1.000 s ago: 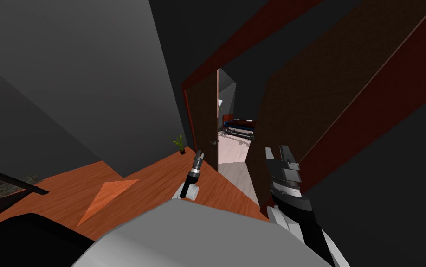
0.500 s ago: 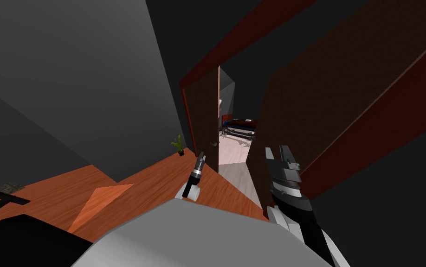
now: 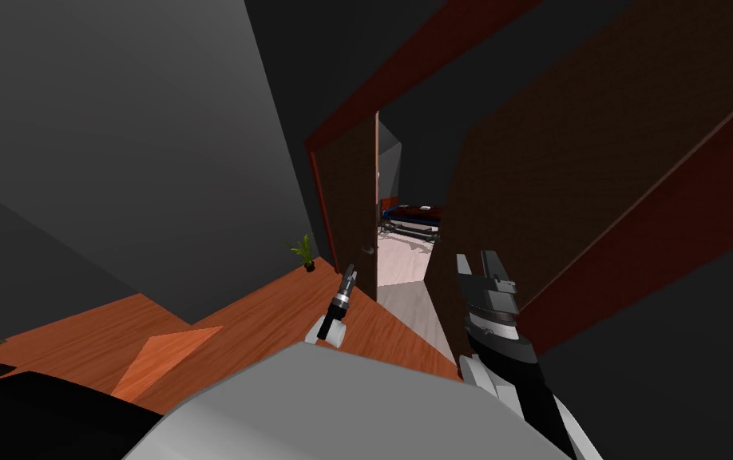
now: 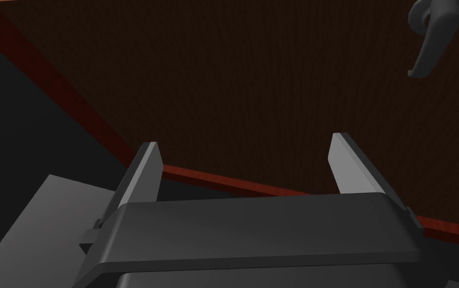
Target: Push the door open
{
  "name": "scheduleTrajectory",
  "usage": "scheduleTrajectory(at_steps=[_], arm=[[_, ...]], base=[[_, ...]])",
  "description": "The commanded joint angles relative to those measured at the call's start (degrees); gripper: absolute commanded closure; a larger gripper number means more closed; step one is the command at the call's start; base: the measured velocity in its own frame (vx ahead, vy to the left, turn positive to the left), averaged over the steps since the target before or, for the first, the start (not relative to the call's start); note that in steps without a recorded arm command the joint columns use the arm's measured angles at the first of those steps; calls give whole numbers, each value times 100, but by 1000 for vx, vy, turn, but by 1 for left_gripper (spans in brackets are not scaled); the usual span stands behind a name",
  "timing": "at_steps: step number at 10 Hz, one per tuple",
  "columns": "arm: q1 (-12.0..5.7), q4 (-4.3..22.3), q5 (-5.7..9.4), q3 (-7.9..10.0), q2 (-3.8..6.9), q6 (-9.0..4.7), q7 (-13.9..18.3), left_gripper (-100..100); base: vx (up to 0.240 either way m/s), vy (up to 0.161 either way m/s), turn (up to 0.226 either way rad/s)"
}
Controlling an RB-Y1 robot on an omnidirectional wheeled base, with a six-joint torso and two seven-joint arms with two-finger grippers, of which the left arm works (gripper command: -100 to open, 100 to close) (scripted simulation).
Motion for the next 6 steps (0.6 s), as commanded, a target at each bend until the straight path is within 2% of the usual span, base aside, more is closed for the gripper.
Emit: scheduleTrajectory(at_steps=[1,6], arm=[[-89,231,-9,-47,-10,-10,17,-100],[-388,983,-29,-177,-46,-87,81,-100]], base=[[89,90,-62],[86,84,-48]])
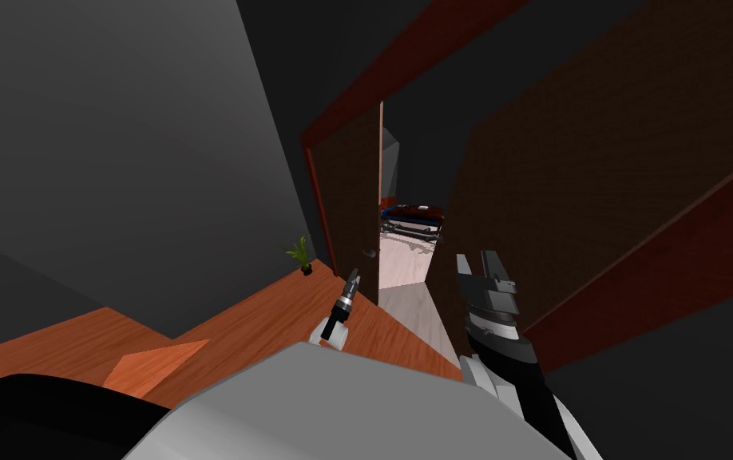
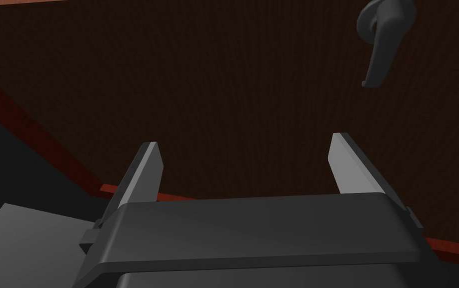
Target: Push the door open
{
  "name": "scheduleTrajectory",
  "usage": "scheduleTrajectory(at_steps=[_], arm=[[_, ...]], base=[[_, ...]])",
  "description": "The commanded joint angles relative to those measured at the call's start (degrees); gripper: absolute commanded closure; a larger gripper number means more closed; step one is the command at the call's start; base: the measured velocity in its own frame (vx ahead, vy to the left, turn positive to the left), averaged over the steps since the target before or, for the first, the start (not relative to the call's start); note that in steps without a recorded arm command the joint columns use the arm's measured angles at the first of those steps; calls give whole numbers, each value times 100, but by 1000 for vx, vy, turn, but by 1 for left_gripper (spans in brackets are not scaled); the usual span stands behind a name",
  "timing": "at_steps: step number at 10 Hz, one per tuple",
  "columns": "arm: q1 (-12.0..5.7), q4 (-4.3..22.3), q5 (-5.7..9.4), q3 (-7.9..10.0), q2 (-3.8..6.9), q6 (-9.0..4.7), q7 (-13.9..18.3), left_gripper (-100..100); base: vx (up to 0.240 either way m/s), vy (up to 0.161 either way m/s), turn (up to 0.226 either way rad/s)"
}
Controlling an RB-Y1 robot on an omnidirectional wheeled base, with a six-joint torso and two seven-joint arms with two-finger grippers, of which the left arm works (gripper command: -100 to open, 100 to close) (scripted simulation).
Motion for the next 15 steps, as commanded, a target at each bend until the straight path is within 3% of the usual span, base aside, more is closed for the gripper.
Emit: scheduleTrajectory(at_steps=[1,14,15], arm=[[-113,258,-7,-39,-28,-25,15,-100],[-780,1936,-53,-330,-223,-198,156,-100],[-868,2158,-59,-369,-260,-221,175,-100]], base=[[78,68,-46],[79,79,-43],[97,86,-60]])
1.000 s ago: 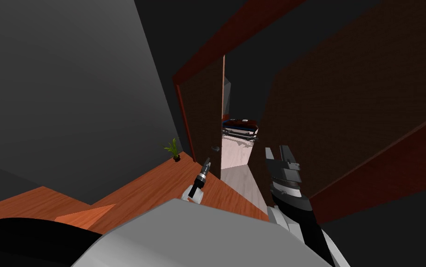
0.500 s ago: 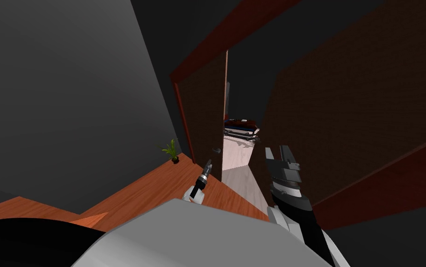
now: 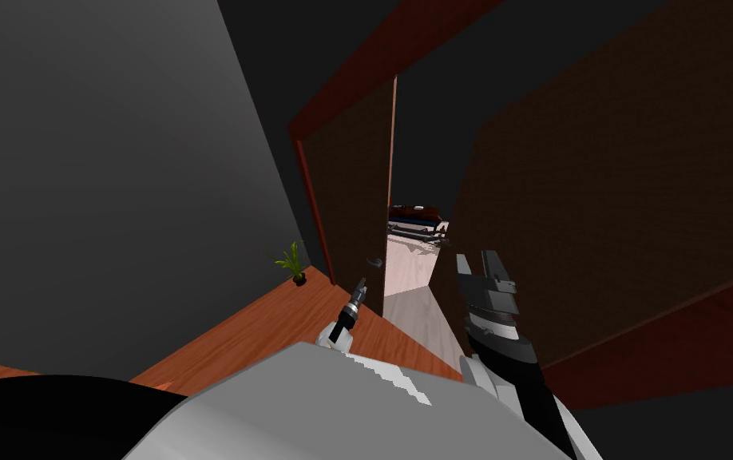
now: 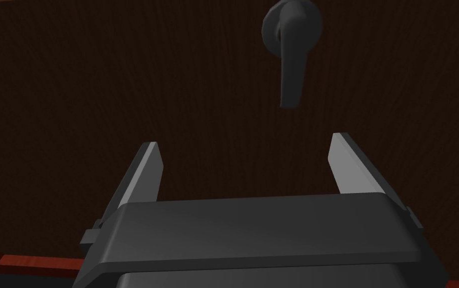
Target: Push the door open
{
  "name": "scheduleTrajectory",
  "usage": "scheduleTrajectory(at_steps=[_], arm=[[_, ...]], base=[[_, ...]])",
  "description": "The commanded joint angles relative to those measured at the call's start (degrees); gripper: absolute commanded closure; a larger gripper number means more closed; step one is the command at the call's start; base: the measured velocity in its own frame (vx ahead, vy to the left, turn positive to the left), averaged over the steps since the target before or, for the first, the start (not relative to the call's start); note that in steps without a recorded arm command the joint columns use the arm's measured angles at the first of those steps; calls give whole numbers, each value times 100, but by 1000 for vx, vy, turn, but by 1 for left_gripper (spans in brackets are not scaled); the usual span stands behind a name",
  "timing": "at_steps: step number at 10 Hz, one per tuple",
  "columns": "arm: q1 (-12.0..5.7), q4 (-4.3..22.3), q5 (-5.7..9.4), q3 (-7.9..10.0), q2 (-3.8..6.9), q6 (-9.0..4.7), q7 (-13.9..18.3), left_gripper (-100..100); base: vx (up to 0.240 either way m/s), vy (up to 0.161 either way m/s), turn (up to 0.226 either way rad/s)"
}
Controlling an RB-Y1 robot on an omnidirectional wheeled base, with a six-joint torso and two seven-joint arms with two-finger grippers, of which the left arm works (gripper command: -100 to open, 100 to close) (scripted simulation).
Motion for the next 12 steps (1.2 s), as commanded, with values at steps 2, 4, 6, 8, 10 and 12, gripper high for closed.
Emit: scheduleTrajectory(at_steps=[2,4,6,8,10,12], arm=[[-138,313,-8,-52,-74,-14,18,-100],[-208,490,-13,-83,-112,-32,33,-100],[-243,579,-16,-98,-131,-41,40,-100],[-383,930,-25,-159,-219,-77,70,-100],[-449,1098,-30,-188,-266,-94,84,-100],[-470,1139,-31,-197,-292,-81,78,-100]], base=[[101,92,-44],[64,73,-28],[42,33,-10],[94,70,-59],[108,119,-38],[59,45,-14]])
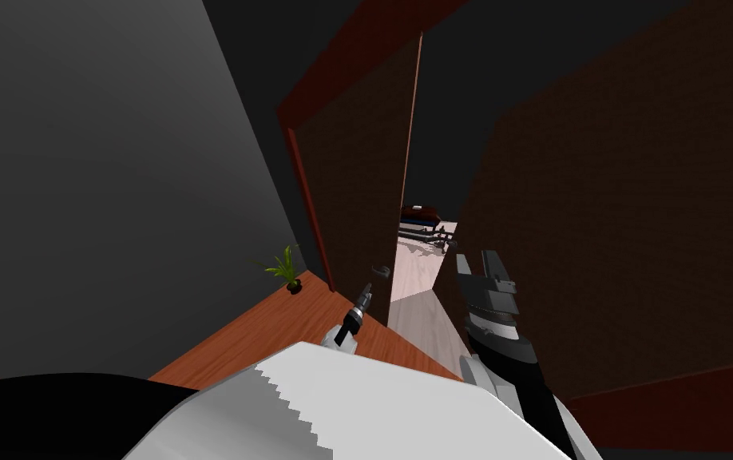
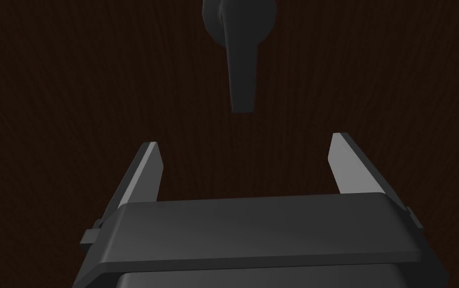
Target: Push the door open
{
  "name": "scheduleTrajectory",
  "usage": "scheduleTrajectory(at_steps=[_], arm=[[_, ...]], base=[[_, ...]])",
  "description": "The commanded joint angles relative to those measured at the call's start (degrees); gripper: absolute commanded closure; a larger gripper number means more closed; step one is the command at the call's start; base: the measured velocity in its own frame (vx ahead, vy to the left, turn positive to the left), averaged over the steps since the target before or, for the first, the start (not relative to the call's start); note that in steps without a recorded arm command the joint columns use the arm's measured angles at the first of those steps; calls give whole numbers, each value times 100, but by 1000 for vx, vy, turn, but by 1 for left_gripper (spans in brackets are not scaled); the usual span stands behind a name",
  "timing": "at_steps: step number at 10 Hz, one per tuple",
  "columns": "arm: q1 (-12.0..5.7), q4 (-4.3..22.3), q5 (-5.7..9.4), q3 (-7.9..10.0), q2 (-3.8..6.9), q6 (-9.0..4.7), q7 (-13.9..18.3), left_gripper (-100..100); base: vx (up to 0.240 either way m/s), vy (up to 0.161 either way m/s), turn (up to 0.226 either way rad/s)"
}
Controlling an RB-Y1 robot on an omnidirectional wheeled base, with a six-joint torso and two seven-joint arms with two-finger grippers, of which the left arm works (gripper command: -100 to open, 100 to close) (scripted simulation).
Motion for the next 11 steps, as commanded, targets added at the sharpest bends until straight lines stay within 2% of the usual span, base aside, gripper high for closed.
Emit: scheduleTrajectory(at_steps=[1,3,5,8,9,10,11], arm=[[2,15,7,23,133,-9,-7,-100],[4,28,13,42,188,-17,-13,-100],[7,46,23,71,196,-29,-22,-100],[12,71,35,108,71,-44,-33,-100],[13,80,39,122,-22,-49,-37,-100],[27,52,34,109,43,-45,-26,-100],[27,52,34,109,43,-45,-26,100]], base=[[135,-17,-37],[167,-74,-25],[192,-67,-30],[176,-75,-25],[173,-63,-26],[75,-30,-1],[-10,3,5]])
